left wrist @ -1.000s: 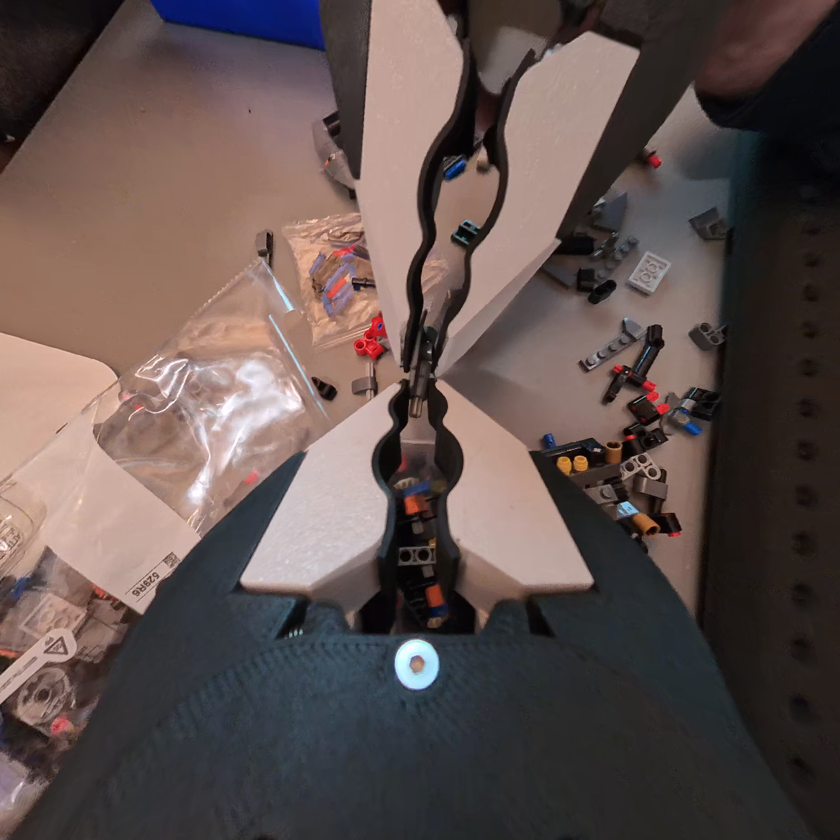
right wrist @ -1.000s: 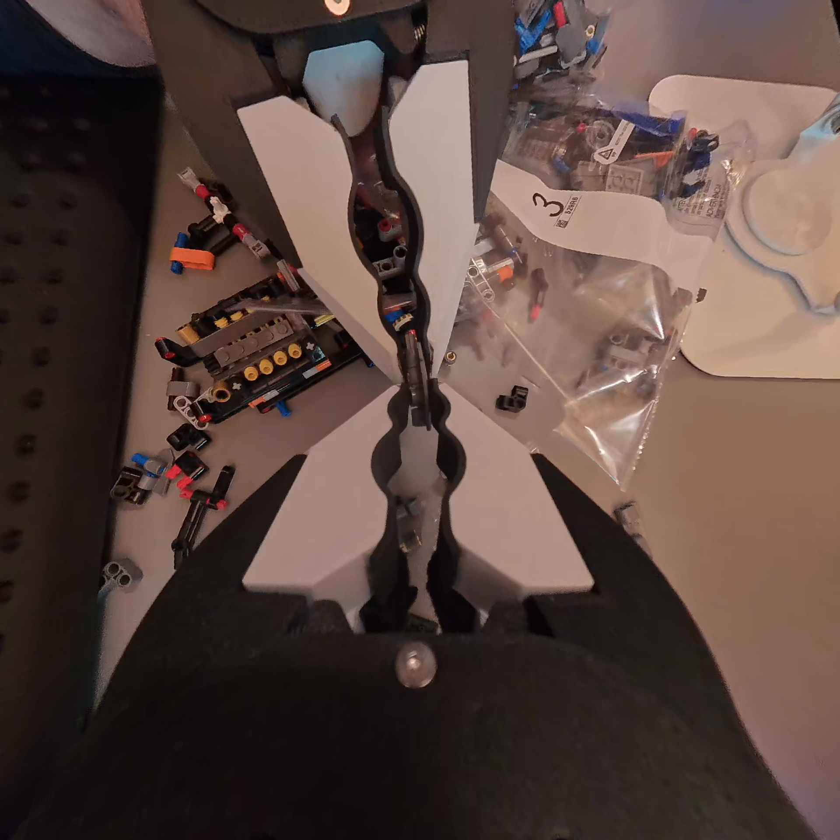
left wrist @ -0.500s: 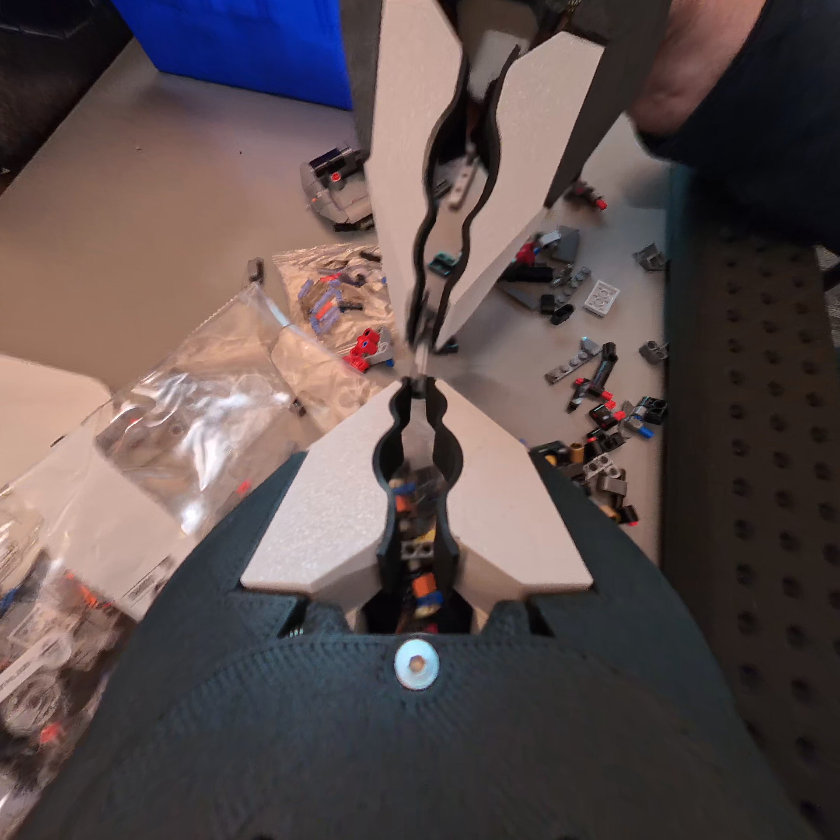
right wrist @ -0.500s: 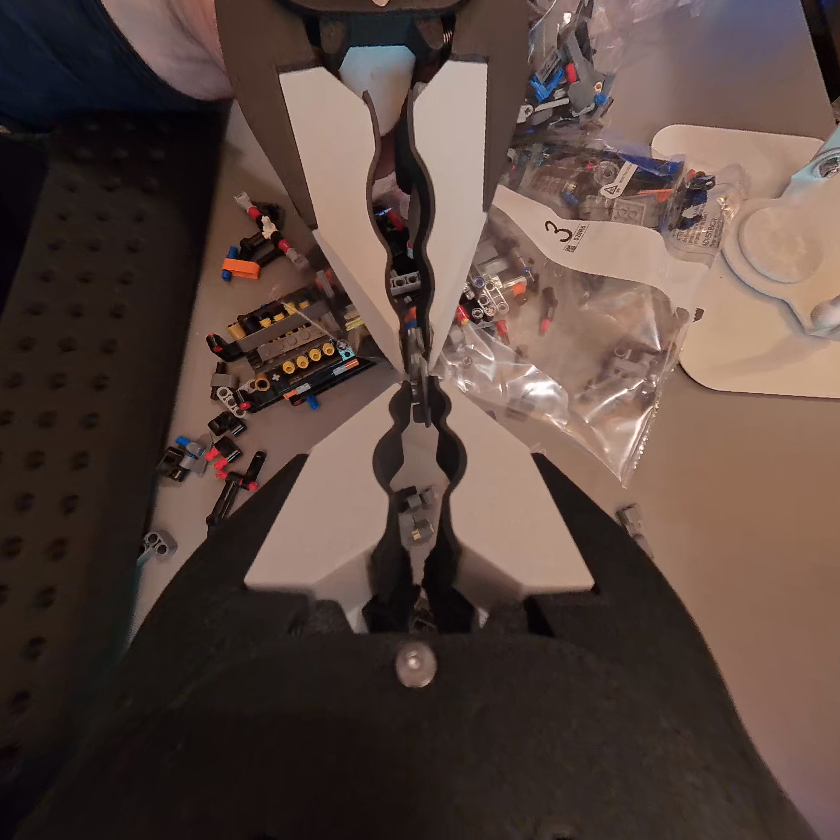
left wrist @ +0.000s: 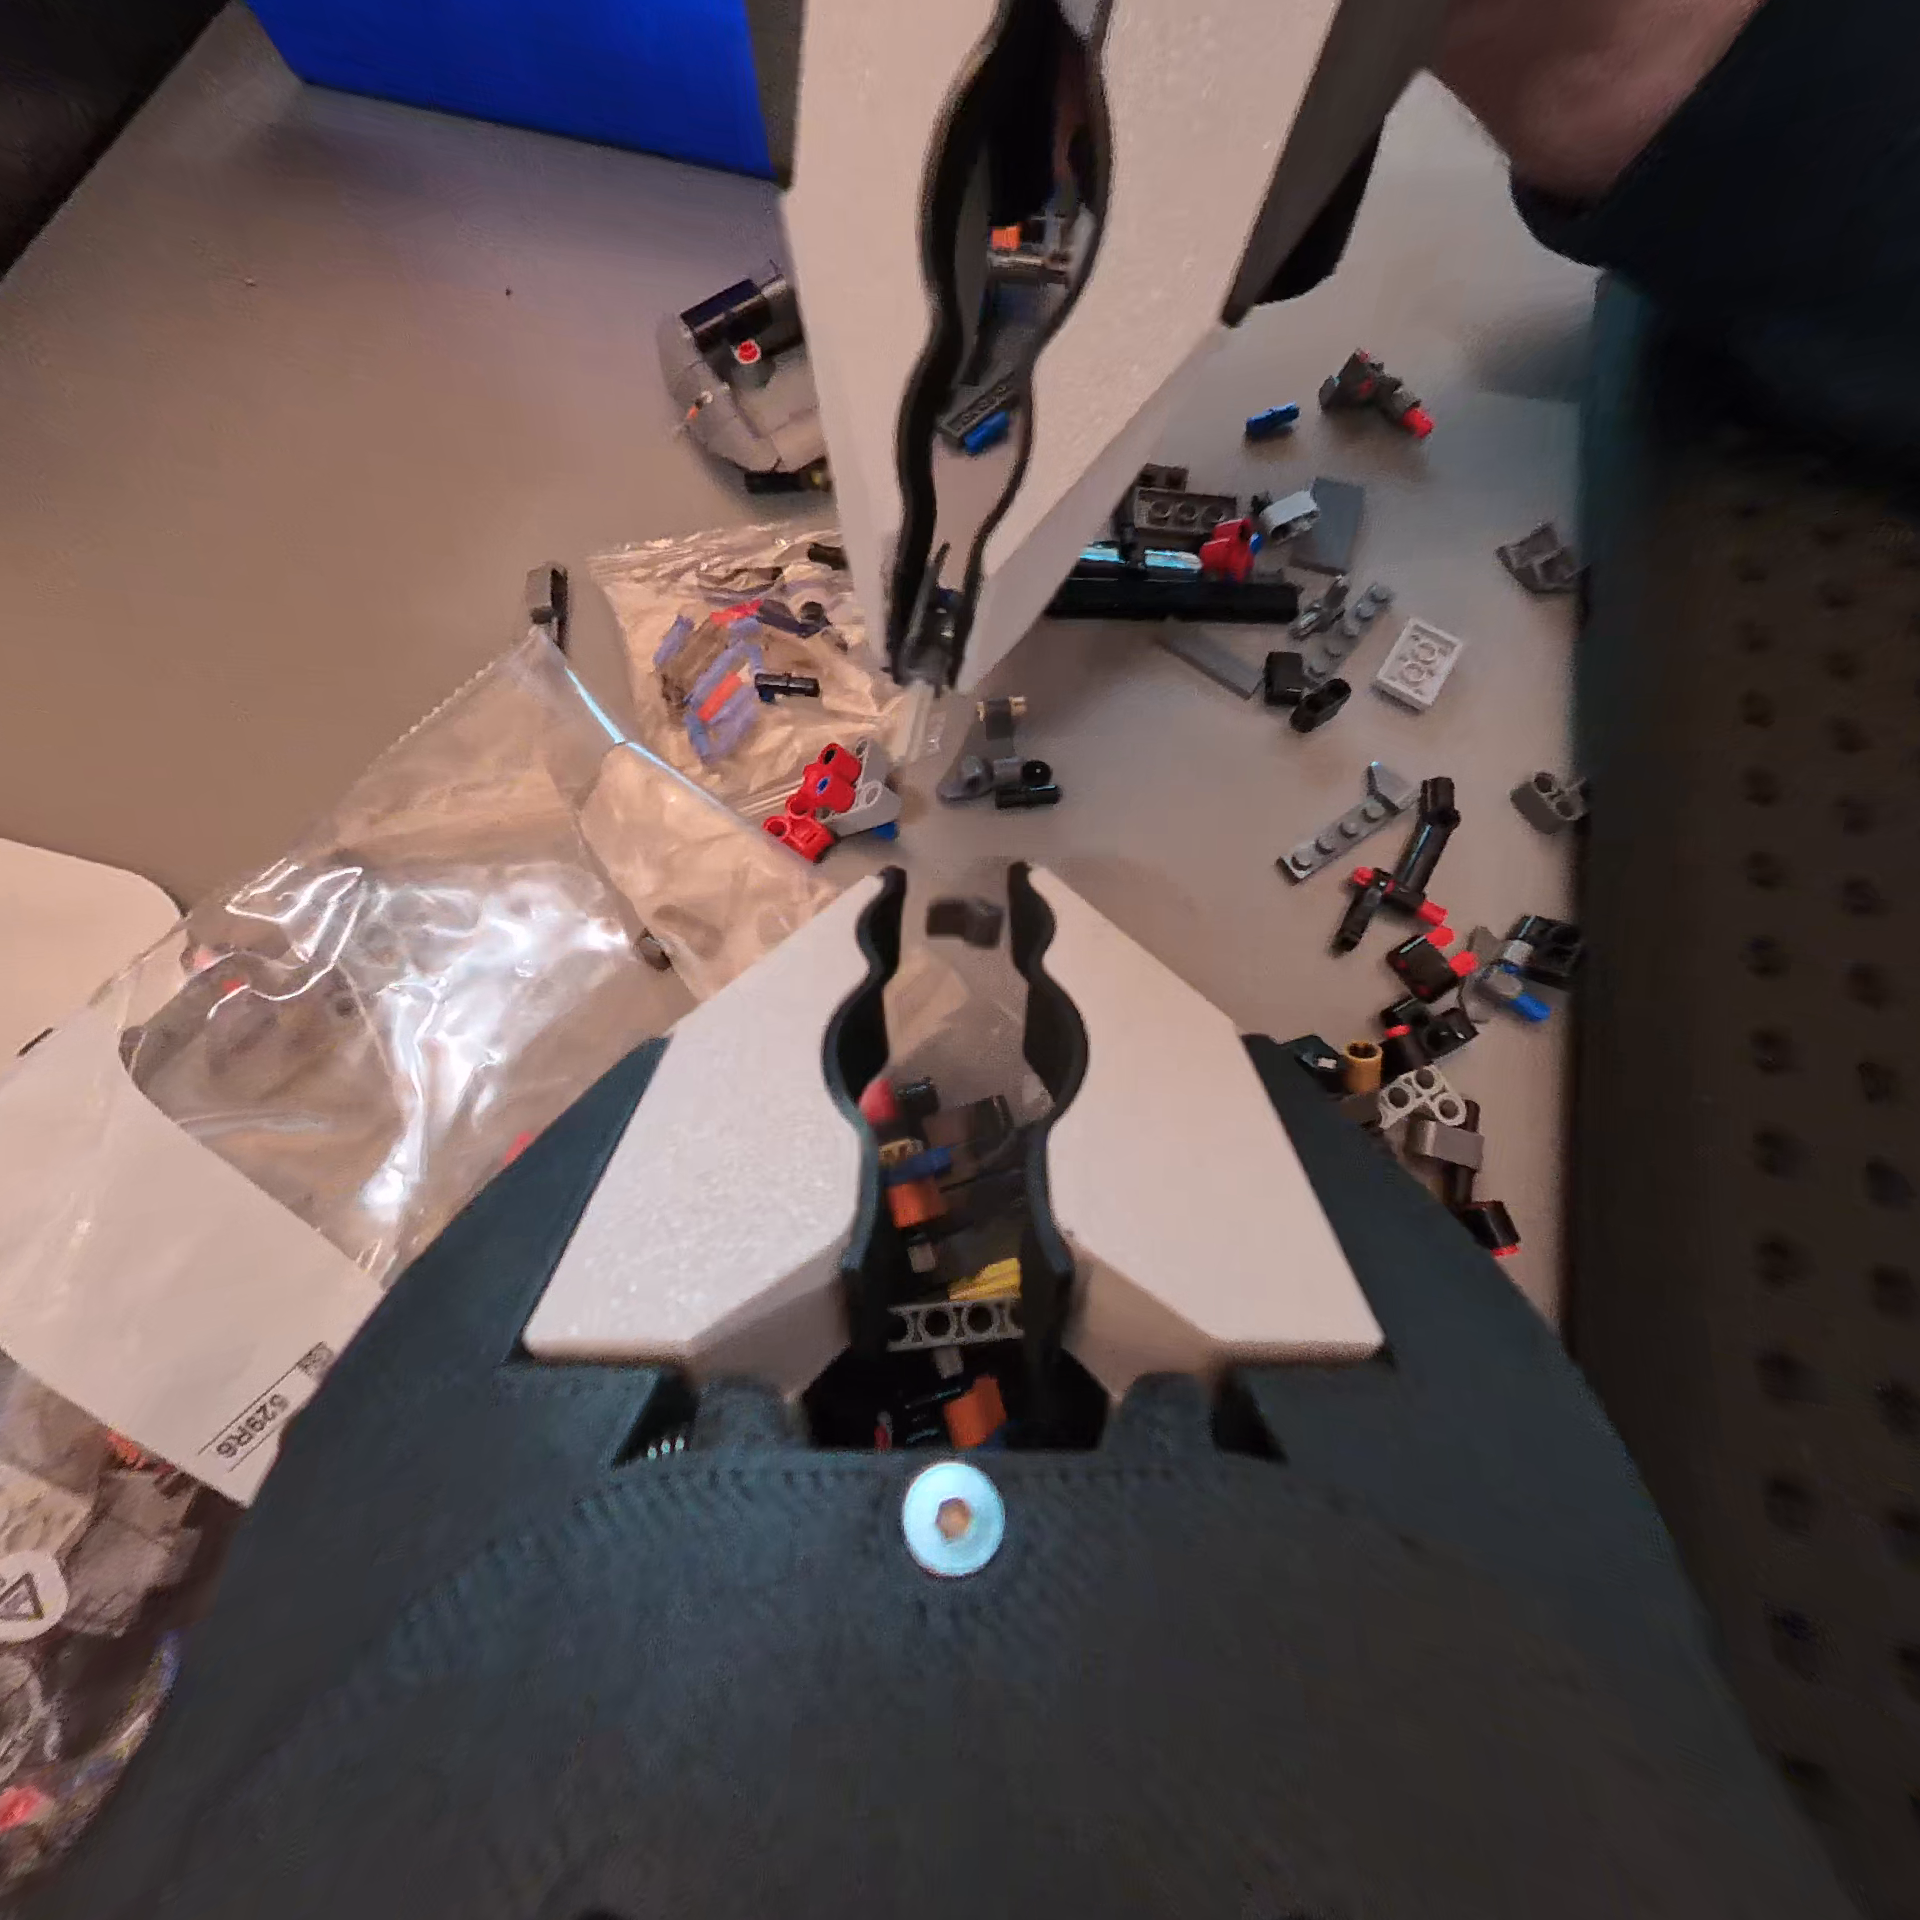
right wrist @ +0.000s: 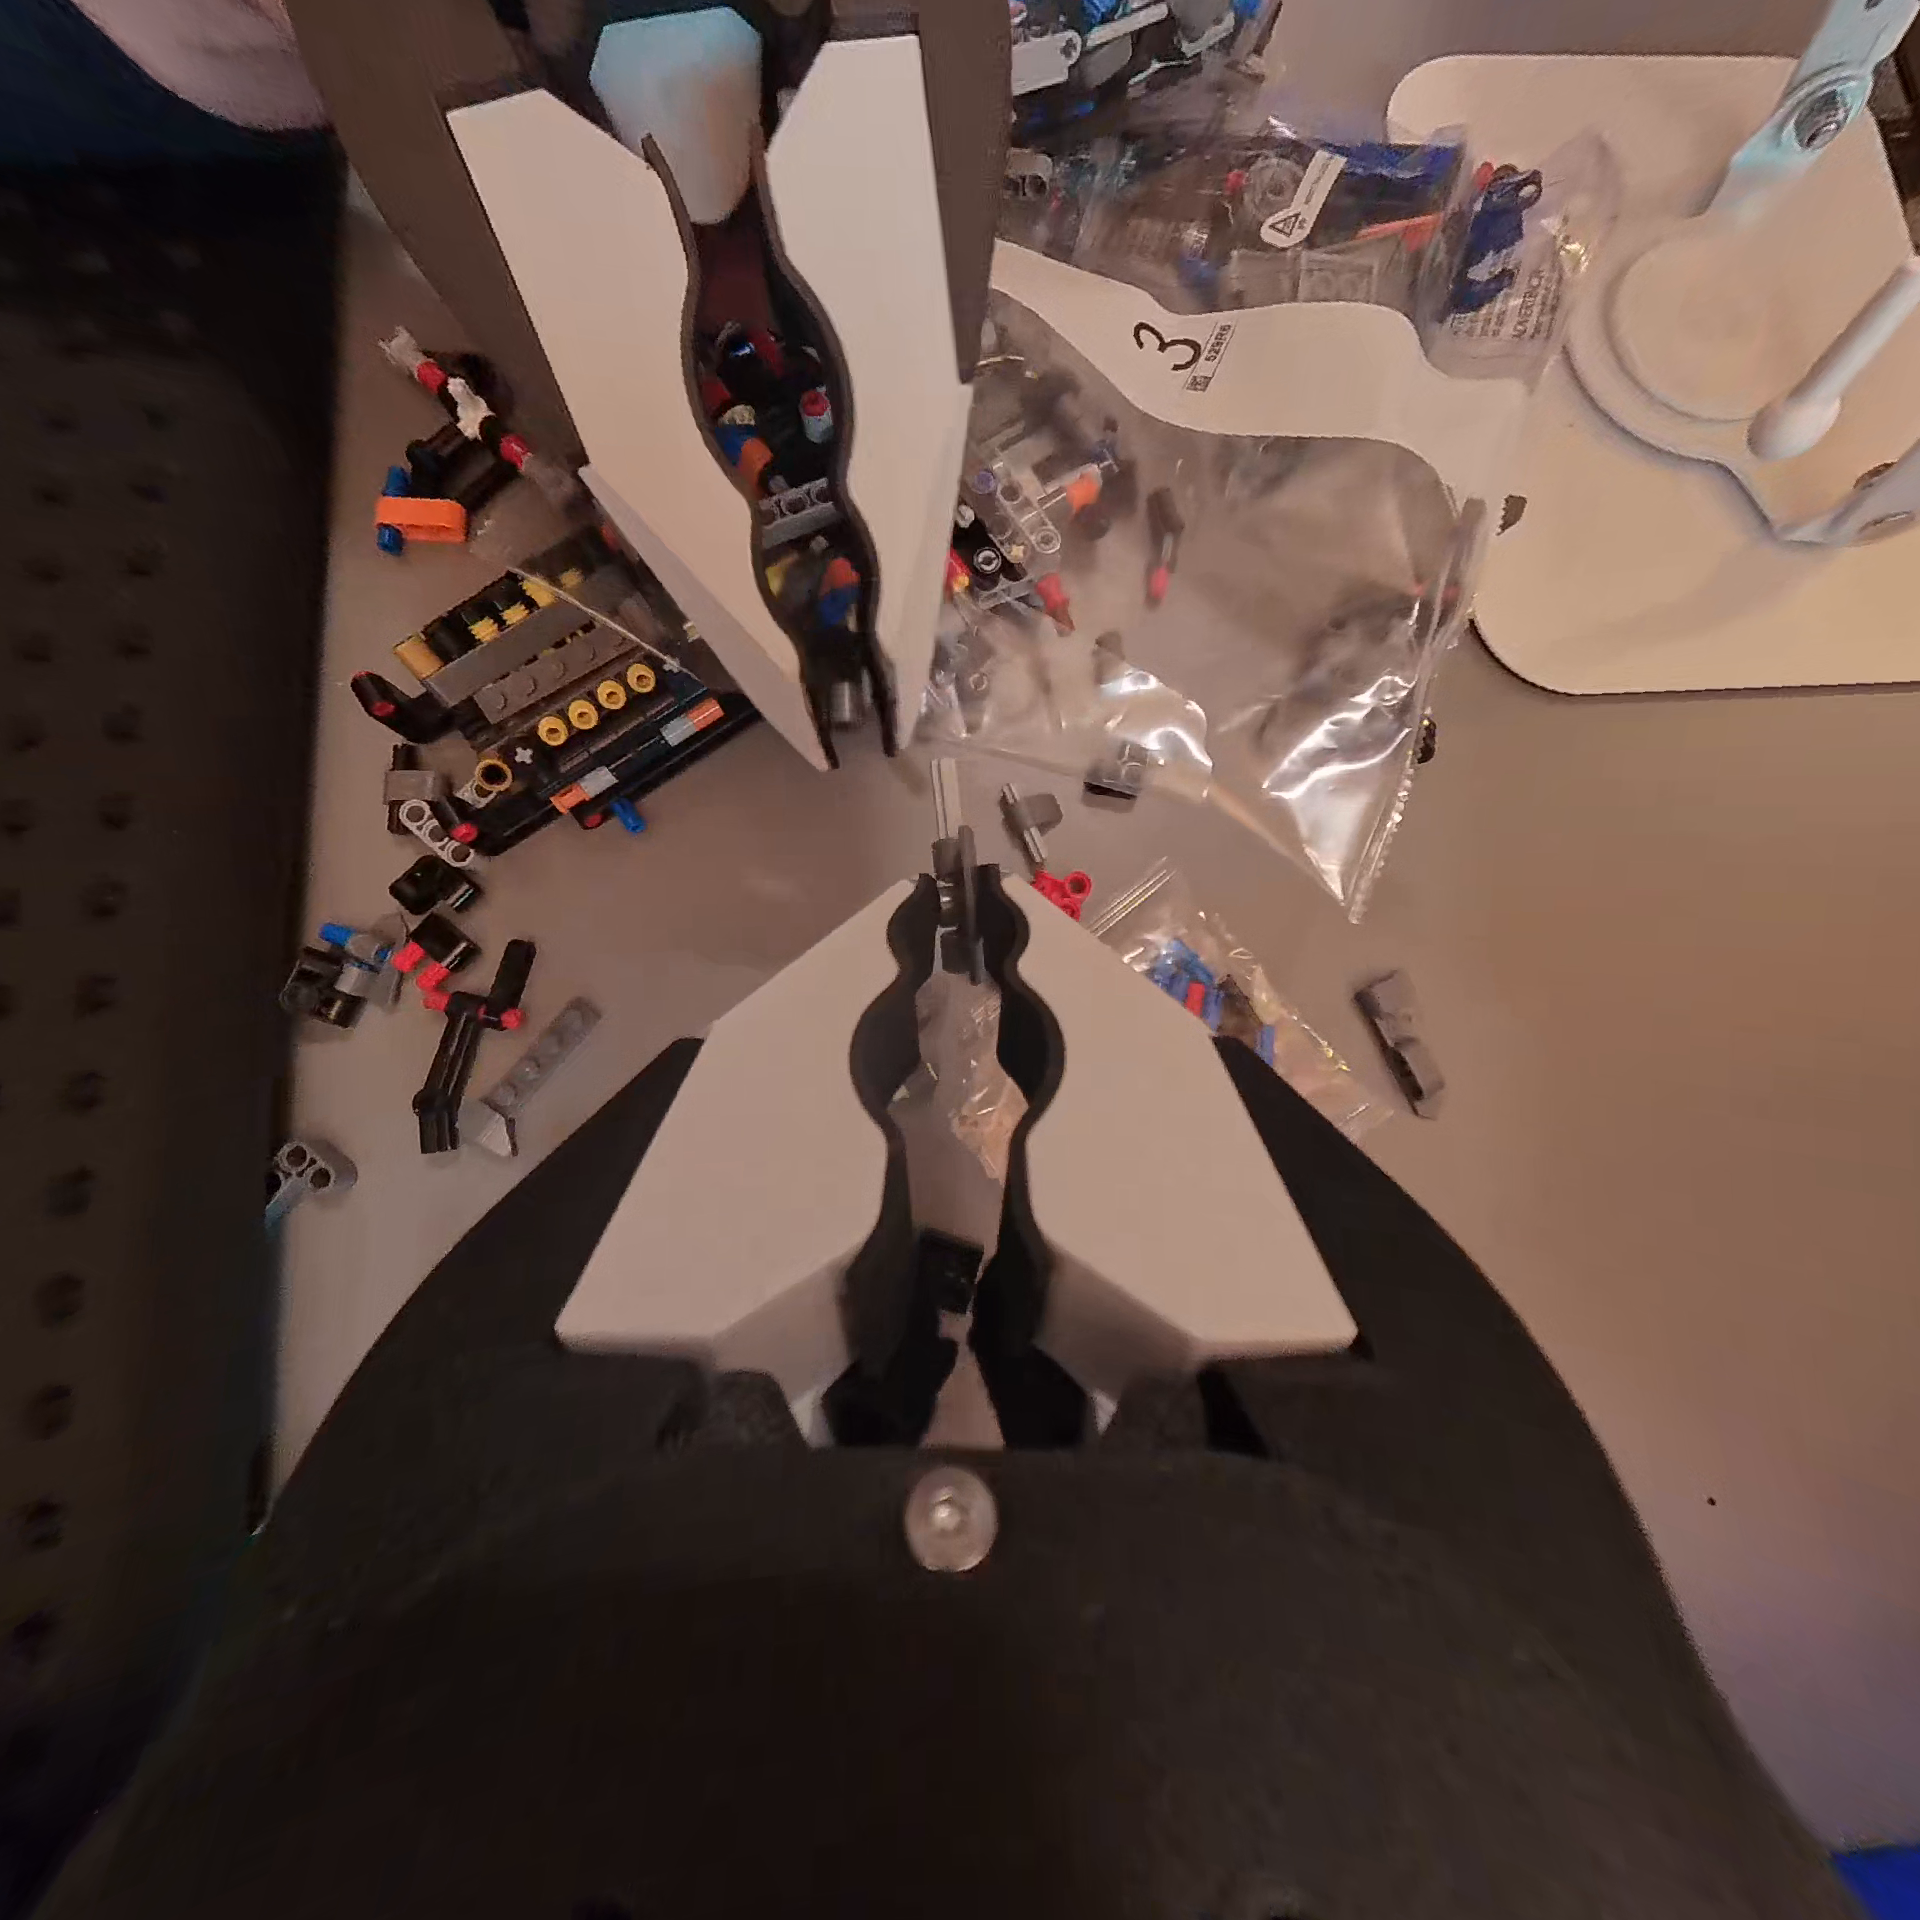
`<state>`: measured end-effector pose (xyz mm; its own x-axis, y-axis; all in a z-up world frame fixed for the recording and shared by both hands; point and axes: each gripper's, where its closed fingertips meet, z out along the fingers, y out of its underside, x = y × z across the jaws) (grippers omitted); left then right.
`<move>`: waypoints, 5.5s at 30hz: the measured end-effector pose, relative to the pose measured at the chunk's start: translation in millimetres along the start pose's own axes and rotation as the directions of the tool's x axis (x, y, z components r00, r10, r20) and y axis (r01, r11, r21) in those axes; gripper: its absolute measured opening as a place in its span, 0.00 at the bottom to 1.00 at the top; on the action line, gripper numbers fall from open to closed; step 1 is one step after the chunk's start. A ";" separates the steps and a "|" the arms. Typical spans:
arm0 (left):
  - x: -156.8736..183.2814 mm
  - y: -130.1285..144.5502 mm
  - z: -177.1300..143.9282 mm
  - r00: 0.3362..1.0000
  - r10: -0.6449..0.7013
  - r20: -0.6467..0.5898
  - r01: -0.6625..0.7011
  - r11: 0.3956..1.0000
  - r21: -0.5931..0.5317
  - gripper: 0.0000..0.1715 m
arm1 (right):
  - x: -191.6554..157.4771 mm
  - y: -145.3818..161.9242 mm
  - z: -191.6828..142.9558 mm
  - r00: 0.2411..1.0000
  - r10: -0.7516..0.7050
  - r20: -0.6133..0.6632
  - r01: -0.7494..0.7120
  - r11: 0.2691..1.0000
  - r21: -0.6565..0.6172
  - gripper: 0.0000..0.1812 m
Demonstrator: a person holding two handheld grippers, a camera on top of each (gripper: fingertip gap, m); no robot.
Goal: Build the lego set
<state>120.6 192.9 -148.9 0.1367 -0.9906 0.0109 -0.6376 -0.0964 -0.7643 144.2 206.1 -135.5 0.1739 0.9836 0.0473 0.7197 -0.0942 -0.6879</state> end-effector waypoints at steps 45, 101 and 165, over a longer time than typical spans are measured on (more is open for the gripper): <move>-15.0 -36.2 -71.2 0.996 -0.094 0.002 0.089 0.949 0.302 0.01 | 4.5 16.1 -7.3 0.997 -0.049 -0.058 0.047 0.998 -0.034 0.02; 7.1 -26.5 -4.3 0.998 0.057 0.028 -0.061 0.991 0.122 0.02 | -19.6 -10.5 8.0 0.991 -0.131 -0.005 0.131 0.991 0.020 0.04; -5.3 -29.3 -44.1 0.992 -0.106 -0.061 0.117 0.967 0.225 0.00 | -18.4 -23.0 -49.7 0.997 -0.070 0.010 0.066 0.971 0.231 0.02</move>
<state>105.1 196.6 -98.1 0.1569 -0.9789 0.1312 -0.4304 -0.1874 -0.8830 157.9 182.5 -84.6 0.1159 0.9894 0.0880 0.5545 0.0090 -0.8321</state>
